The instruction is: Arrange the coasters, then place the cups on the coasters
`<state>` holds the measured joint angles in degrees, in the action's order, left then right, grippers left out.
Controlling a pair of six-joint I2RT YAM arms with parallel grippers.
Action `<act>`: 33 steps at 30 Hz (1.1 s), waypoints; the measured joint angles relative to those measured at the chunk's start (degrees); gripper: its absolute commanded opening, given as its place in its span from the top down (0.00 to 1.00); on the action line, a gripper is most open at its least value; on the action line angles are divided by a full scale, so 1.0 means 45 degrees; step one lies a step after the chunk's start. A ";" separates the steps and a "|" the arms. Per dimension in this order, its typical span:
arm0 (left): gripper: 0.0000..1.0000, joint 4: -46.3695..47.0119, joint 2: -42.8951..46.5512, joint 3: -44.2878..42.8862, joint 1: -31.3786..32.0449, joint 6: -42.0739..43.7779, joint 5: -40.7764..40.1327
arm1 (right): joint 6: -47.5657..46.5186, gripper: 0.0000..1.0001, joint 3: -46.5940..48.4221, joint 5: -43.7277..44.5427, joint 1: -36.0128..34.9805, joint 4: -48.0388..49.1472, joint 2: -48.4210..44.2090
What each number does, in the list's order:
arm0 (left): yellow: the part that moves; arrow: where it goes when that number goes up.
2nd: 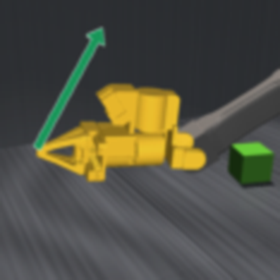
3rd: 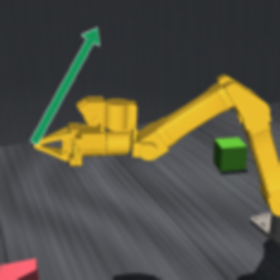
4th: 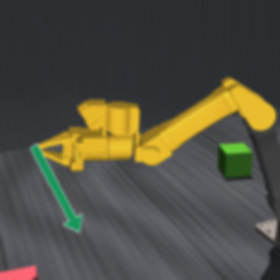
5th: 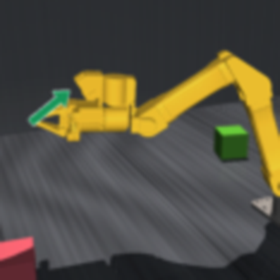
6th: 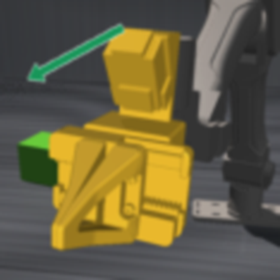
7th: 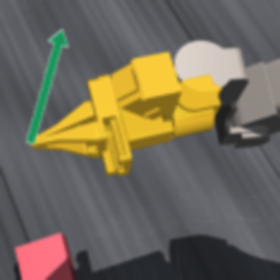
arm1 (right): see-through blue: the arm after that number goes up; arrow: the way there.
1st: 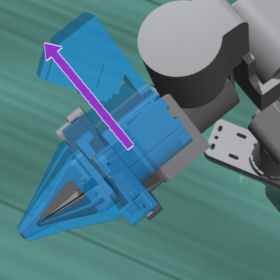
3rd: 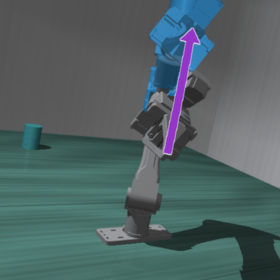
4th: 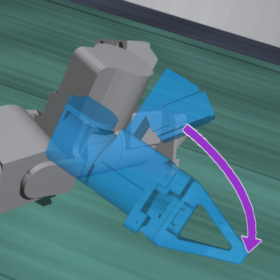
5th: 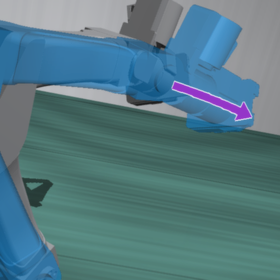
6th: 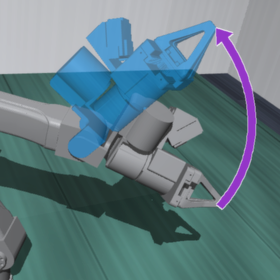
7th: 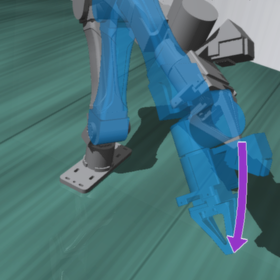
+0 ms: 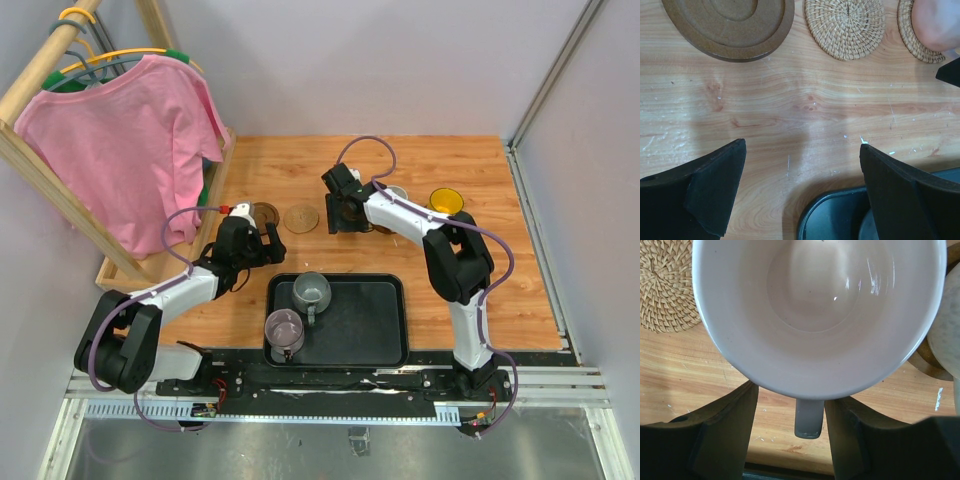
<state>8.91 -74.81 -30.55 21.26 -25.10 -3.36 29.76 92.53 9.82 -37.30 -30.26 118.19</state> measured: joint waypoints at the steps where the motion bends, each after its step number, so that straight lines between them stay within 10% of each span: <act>1: 0.00 0.0000 0.0010 0.0000 0.0000 0.0000 0.0000 | -0.0010 0.44 0.0000 -0.0010 0.0000 0.0000 0.0000; 33: 0.00 0.0000 0.0024 0.0000 0.0000 -0.0189 0.0005 | -0.0160 0.35 -0.0121 0.0243 -0.0568 -0.0024 -0.0146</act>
<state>8.91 -74.70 -30.55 21.26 -25.96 -3.33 29.04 91.98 10.92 -39.86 -30.37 117.54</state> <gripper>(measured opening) 0.994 0.569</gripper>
